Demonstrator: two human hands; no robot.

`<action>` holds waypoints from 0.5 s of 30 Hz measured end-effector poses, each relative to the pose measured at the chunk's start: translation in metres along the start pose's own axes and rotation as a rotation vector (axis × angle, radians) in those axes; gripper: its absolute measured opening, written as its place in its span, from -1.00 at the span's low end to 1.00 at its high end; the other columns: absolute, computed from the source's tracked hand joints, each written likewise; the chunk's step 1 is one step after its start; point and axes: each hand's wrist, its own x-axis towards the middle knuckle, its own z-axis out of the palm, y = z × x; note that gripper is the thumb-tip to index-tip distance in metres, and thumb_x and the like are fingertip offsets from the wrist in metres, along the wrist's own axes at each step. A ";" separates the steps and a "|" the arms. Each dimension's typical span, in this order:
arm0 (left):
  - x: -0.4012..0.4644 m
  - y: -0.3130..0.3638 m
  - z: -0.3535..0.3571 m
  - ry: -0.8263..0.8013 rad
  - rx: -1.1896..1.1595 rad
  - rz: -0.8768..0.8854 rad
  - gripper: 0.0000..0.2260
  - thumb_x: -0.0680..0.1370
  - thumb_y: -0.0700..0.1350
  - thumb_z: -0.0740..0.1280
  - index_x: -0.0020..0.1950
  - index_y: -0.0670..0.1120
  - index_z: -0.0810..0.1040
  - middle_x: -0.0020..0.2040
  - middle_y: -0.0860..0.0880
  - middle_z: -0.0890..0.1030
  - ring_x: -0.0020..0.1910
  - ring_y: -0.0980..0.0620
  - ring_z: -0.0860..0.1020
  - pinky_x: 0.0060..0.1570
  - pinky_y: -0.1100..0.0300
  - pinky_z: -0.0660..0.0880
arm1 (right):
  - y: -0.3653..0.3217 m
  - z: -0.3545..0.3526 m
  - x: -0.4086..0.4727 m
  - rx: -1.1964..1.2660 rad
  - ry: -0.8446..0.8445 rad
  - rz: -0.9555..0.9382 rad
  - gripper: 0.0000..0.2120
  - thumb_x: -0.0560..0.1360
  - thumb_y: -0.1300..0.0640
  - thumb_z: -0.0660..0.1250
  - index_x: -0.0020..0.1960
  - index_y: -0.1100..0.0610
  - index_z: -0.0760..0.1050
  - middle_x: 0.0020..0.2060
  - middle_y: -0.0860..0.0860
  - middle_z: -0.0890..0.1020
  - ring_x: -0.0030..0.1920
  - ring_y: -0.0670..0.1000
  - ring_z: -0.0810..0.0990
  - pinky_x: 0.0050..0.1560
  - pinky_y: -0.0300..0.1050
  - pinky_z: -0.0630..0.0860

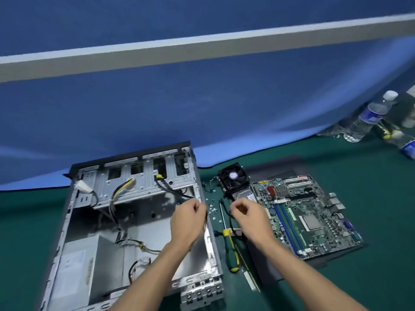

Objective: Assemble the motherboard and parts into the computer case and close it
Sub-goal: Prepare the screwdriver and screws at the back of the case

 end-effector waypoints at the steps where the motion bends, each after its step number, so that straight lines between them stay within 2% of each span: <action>1: 0.005 0.006 0.006 0.026 0.006 -0.025 -0.63 0.55 -0.10 0.24 -0.44 -0.06 0.25 -0.53 0.05 0.32 -0.50 0.09 0.29 -0.46 0.20 0.17 | 0.005 -0.001 0.007 -0.027 -0.030 -0.009 -0.88 0.52 0.11 0.32 -0.14 -0.09 0.54 -0.24 -0.22 0.60 -0.22 -0.21 0.56 -0.18 -0.24 0.53; 5: 0.013 0.018 0.021 0.183 0.076 -0.088 -0.58 0.53 -0.16 0.26 -0.48 -0.03 0.17 -0.58 0.06 0.23 -0.55 0.10 0.20 -0.52 0.20 0.11 | 0.020 0.004 0.038 -0.129 -0.127 -0.032 -0.88 0.53 0.08 0.31 -0.15 -0.11 0.52 -0.30 -0.25 0.56 -0.28 -0.23 0.53 -0.33 -0.36 0.41; 7: 0.012 0.020 0.026 0.233 0.116 -0.103 -0.56 0.54 -0.17 0.27 -0.48 -0.01 0.16 -0.59 0.08 0.22 -0.58 0.13 0.18 -0.53 0.22 0.07 | 0.024 0.013 0.054 -0.162 -0.178 -0.052 -0.93 0.54 0.09 0.30 -0.07 -0.03 0.56 -0.22 -0.18 0.60 -0.21 -0.15 0.56 -0.22 -0.27 0.48; 12: 0.014 0.021 0.031 0.248 0.212 -0.124 -0.55 0.54 -0.16 0.27 -0.46 0.01 0.13 -0.58 0.10 0.20 -0.58 0.16 0.16 -0.52 0.27 0.02 | 0.026 0.041 0.088 -0.317 -0.245 -0.141 -0.85 0.56 0.08 0.26 0.05 0.07 0.58 0.00 -0.01 0.60 -0.05 0.00 0.56 -0.05 -0.10 0.50; 15: 0.014 0.021 0.033 0.248 0.260 -0.147 -0.64 0.55 -0.13 0.26 -0.41 -0.03 0.23 -0.53 0.09 0.26 -0.53 0.02 0.23 -0.47 0.14 0.06 | 0.023 0.058 0.103 -0.384 -0.273 -0.177 -0.82 0.57 0.12 0.22 0.08 0.09 0.58 0.03 0.02 0.59 -0.02 0.07 0.57 -0.07 -0.10 0.48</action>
